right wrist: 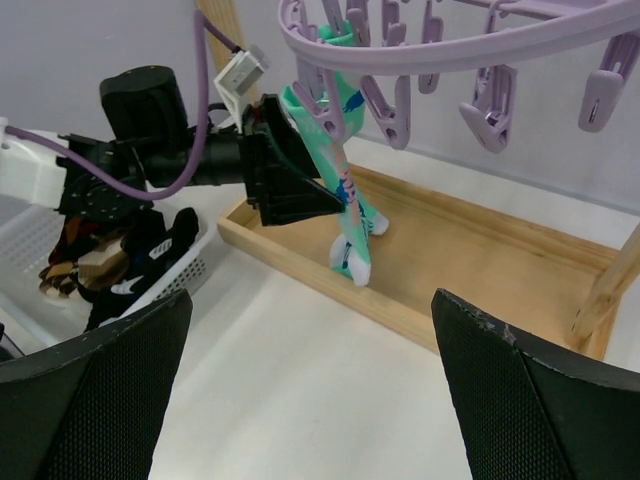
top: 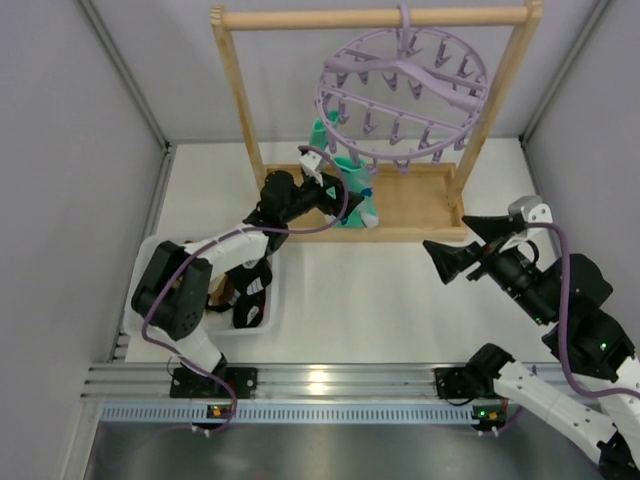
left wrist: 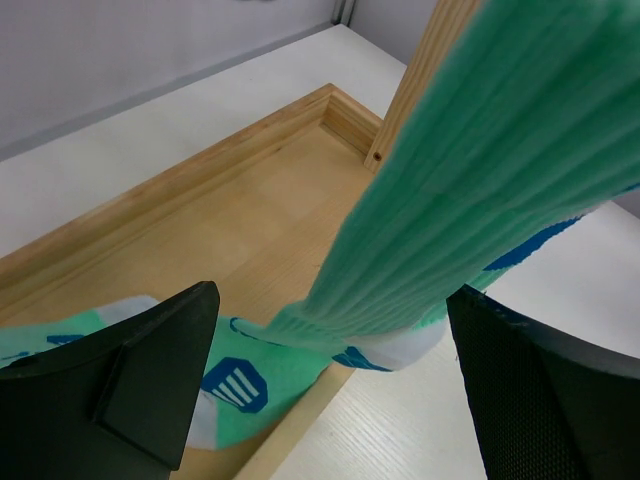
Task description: Remove the socks clipped to the hanger
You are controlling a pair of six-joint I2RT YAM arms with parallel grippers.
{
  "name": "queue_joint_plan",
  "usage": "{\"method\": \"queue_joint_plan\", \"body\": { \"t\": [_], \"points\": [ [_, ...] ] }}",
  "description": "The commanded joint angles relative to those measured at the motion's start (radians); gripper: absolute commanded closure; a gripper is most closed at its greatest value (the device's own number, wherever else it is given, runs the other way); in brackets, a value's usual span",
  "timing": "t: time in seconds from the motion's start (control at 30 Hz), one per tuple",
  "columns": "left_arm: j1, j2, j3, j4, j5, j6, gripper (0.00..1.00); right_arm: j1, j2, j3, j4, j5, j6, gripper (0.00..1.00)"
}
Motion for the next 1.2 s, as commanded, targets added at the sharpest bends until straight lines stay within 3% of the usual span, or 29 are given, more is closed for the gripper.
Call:
{"method": "queue_joint_plan", "body": {
  "t": [0.0, 0.2, 0.43, 0.53, 0.63, 0.67, 0.7, 0.9, 1.07, 1.17],
  "points": [
    [-0.011, 0.043, 0.050, 0.160, 0.000, 0.000, 0.01, -0.011, 0.004, -0.002, 0.039, -0.051, -0.014, 0.01],
    [-0.011, 0.121, 0.073, 0.285, 0.040, 0.026, 0.01, -0.011, 0.020, -0.022, 0.055, -0.094, -0.008, 0.00],
    [-0.011, 0.195, 0.134, 0.312, 0.089, 0.050, 0.03, -0.011, 0.042, -0.032, 0.090, -0.154, -0.008, 0.01],
    [-0.011, 0.200, 0.131, 0.343, 0.082, 0.055, 0.17, -0.011, 0.053, -0.045, 0.110, -0.188, 0.000, 0.01],
    [-0.011, 0.192, 0.120, 0.362, 0.072, 0.044, 0.51, -0.011, 0.063, -0.060, 0.139, -0.209, 0.005, 0.01],
    [-0.011, 0.187, 0.103, 0.371, 0.065, 0.037, 0.69, -0.012, 0.072, -0.062, 0.142, -0.208, 0.006, 0.01],
    [-0.009, 0.184, 0.093, 0.383, 0.060, 0.021, 0.75, -0.012, 0.076, -0.065, 0.154, -0.206, 0.006, 0.00],
    [-0.023, 0.111, 0.013, 0.409, -0.038, -0.026, 1.00, -0.012, 0.094, -0.072, 0.213, -0.185, 0.034, 0.01],
    [-0.081, -0.009, -0.061, 0.391, -0.177, -0.052, 1.00, -0.011, 0.085, -0.062, 0.219, -0.108, 0.081, 0.01],
    [-0.135, -0.078, -0.046, 0.254, -0.269, -0.010, 1.00, -0.012, 0.060, -0.057, 0.208, -0.077, 0.103, 0.00]
  ]
}}
